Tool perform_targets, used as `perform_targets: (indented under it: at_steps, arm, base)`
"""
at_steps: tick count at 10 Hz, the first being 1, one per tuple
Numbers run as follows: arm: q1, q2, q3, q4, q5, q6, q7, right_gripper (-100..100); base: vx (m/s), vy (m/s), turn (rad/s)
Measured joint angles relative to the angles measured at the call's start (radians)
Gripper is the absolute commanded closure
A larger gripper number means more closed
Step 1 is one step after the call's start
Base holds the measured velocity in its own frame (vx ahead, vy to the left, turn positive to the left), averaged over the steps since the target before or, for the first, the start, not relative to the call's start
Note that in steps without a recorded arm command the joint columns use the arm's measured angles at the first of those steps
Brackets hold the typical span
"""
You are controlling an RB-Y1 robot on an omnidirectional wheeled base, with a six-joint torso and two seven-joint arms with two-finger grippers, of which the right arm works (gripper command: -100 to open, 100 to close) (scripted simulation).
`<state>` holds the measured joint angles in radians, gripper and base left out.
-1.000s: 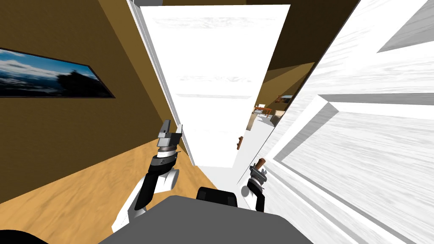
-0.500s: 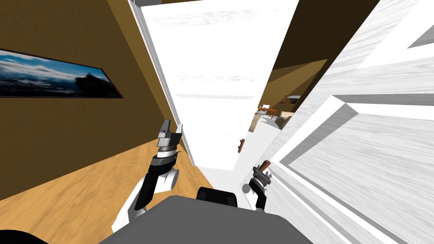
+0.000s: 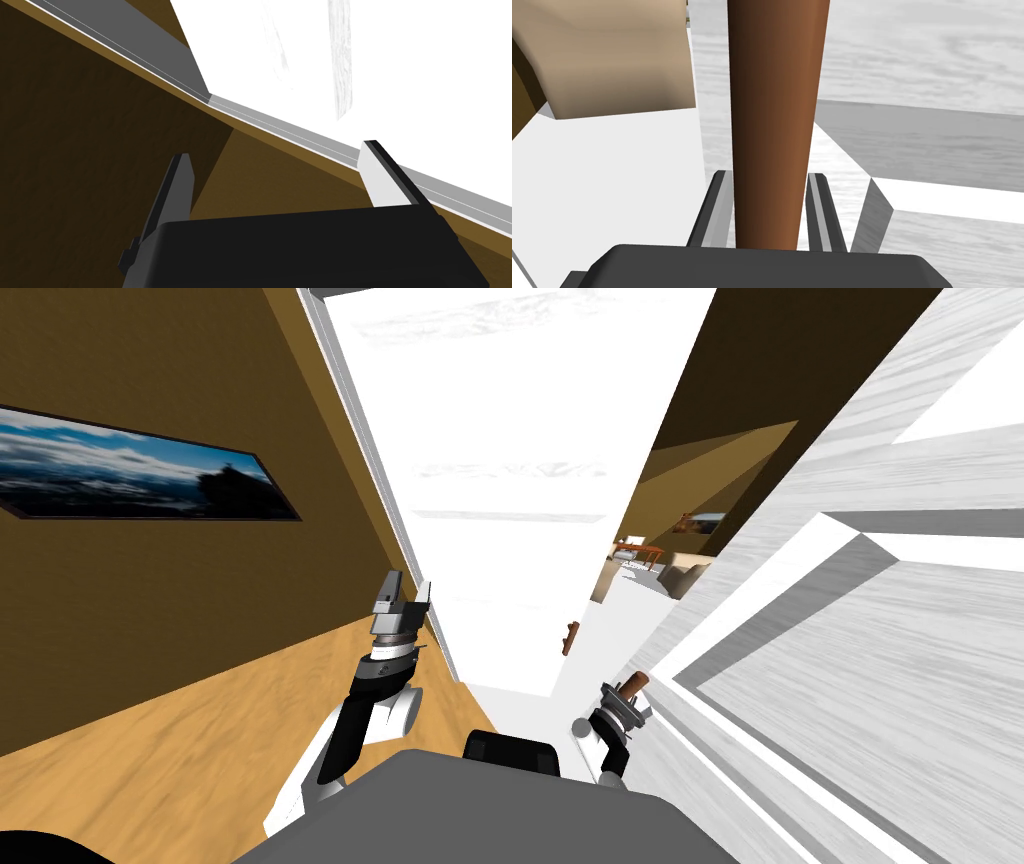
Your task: Push the door open
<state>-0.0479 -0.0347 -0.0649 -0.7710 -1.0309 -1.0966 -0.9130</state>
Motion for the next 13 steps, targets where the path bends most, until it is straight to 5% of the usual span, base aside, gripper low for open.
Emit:
perform_targets:
  at_steps: [4,8,9,13]
  arm:
    - [0.013,0.020,-0.051,-0.040,-0.032,0.006,0.051,100]
    - [-0.040,0.029,-0.102,0.046,-0.055,-0.044,0.041,100]
    - [-0.025,0.042,-0.117,0.020,-0.062,-0.049,0.056,100]
    - [-0.055,0.026,-0.171,0.083,-0.089,-0.078,0.045,100]
  base:
    - [0.047,-0.045,0.051]
    - [0.078,-0.063,0.093]
    - [0.102,-0.071,0.073]
    - [0.023,-0.093,0.128]
